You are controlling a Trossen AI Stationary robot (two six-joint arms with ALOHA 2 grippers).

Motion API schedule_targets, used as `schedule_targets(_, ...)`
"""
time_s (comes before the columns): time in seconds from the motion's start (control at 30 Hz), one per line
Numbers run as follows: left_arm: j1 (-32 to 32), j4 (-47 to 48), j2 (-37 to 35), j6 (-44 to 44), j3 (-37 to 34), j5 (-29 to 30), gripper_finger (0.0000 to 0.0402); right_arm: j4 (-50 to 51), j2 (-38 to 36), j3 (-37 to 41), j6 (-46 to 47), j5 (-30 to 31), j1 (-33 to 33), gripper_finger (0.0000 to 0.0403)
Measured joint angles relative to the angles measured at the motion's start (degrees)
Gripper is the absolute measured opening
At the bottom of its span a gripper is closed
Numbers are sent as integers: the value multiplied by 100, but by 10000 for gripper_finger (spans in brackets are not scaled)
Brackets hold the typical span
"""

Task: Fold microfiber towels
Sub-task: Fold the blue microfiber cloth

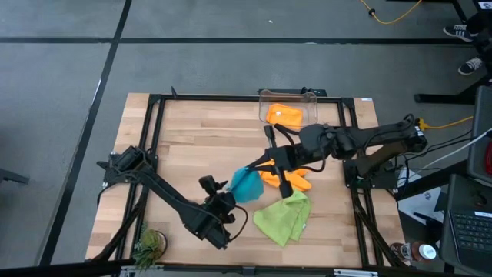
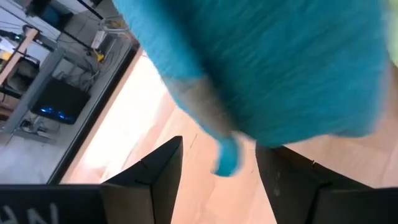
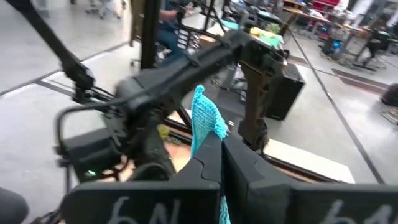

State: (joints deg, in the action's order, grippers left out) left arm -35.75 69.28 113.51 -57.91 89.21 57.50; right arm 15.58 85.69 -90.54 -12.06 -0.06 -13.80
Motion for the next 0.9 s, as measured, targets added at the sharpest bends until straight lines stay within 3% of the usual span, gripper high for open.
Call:
schedule_targets(0.47,-101,-81,-2,7,0,145,157,426,-183,0,149,-155,0,0)
schedule_targets(0.9,-260,-836,-2,11,0,-717,164,647,-234,0,118,42,2,0)
